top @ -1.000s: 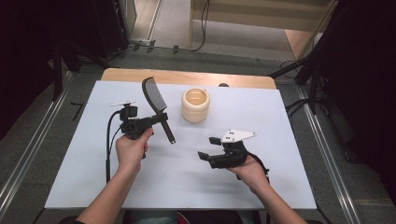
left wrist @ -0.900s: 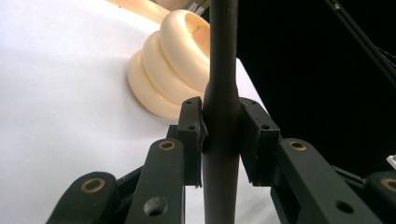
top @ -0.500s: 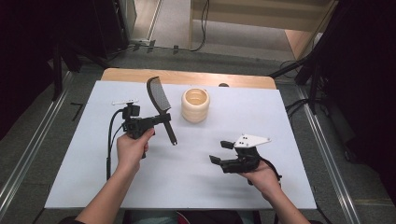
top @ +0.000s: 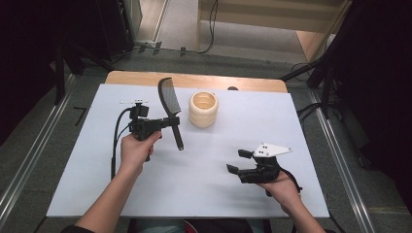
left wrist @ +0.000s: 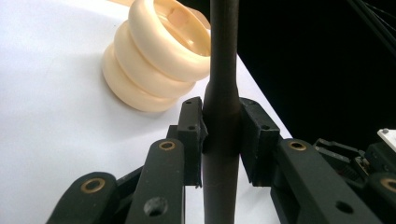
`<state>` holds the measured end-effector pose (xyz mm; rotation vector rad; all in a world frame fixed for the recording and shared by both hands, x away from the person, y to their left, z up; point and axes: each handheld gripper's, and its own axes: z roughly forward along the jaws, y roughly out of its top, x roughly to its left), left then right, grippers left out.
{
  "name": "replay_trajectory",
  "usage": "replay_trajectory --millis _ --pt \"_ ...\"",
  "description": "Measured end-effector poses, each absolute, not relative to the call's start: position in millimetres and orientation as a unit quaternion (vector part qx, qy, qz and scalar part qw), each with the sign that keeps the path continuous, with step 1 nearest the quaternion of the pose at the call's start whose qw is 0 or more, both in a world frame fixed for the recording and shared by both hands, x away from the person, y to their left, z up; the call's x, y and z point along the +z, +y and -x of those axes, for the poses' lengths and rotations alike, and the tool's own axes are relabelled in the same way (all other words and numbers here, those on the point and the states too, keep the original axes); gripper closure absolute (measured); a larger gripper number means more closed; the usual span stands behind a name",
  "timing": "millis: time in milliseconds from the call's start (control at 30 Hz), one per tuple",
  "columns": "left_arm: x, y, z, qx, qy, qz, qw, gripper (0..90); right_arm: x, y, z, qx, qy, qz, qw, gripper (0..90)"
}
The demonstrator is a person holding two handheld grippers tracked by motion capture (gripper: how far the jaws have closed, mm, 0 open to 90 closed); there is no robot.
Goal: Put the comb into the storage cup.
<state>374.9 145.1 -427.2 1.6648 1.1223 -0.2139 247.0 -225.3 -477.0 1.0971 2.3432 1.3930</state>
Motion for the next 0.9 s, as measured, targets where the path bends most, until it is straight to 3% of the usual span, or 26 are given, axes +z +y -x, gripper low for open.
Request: replay_trajectory --millis 900 --pt "-414.4 136.3 -398.9 -0.098 0.403 -0.736 0.535 72.8 -487.5 -252.6 -227.5 0.453 0.791 -0.398 0.101 24.8"
